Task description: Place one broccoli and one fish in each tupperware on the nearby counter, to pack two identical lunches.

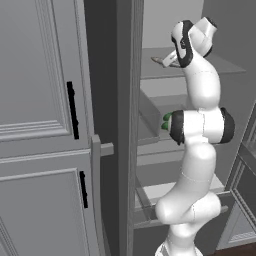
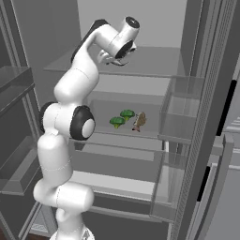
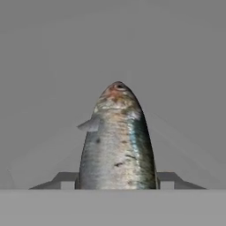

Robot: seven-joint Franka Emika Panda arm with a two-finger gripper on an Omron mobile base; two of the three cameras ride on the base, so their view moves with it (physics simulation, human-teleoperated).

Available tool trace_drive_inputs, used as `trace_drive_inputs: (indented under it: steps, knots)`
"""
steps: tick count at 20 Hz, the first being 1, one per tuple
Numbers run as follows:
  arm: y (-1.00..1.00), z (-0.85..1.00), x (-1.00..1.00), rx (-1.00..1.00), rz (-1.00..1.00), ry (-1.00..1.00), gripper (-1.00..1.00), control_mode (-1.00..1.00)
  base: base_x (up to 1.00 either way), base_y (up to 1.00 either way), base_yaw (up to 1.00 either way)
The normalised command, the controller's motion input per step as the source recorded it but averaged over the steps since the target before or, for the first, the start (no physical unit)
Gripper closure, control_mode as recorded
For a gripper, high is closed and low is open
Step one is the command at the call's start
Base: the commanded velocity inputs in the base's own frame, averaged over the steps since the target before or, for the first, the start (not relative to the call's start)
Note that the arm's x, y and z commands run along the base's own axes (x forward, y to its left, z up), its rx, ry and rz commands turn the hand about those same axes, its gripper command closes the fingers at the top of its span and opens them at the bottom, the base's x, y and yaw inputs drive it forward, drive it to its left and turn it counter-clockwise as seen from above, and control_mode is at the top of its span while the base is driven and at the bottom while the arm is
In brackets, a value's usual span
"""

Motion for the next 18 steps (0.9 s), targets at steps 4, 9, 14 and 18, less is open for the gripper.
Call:
trace_drive_inputs:
  steps: [4,9,14,18]
  knots:
    - [0.07,-0.38,-0.67,-0.07,0.0,-0.04,1.0,-1.0,0.0,0.0,0.0]
    - [0.01,-0.21,-0.96,-0.02,-0.01,-0.11,1.0,-1.0,0.0,0.0,0.0]
    - [0.04,-0.05,-1.0,0.0,-0.07,-0.07,1.0,-1.0,0.0,0.0,0.0]
    - [0.07,0.0,-1.0,-0.04,-0.13,0.0,1.0,-1.0,0.0,0.0,0.0]
